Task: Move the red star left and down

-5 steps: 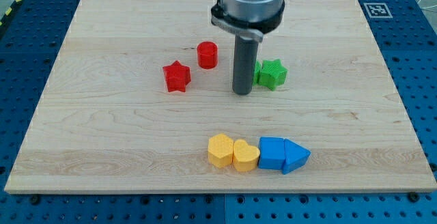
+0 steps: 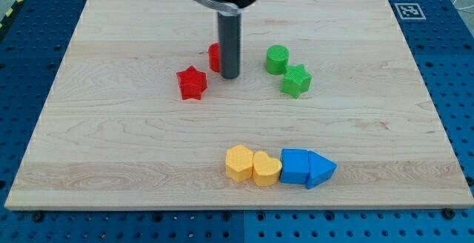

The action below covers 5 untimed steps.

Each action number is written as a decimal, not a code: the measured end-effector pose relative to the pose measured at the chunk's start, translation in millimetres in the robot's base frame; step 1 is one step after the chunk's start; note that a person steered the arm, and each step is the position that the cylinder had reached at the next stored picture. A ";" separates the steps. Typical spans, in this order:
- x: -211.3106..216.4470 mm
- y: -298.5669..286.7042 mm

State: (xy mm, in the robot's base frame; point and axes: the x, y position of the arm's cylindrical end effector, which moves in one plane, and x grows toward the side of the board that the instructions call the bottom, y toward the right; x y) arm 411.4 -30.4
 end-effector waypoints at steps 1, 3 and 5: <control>9.3 -24.0; 54.3 -47.4; 47.6 -55.9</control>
State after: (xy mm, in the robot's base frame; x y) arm 459.1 -86.3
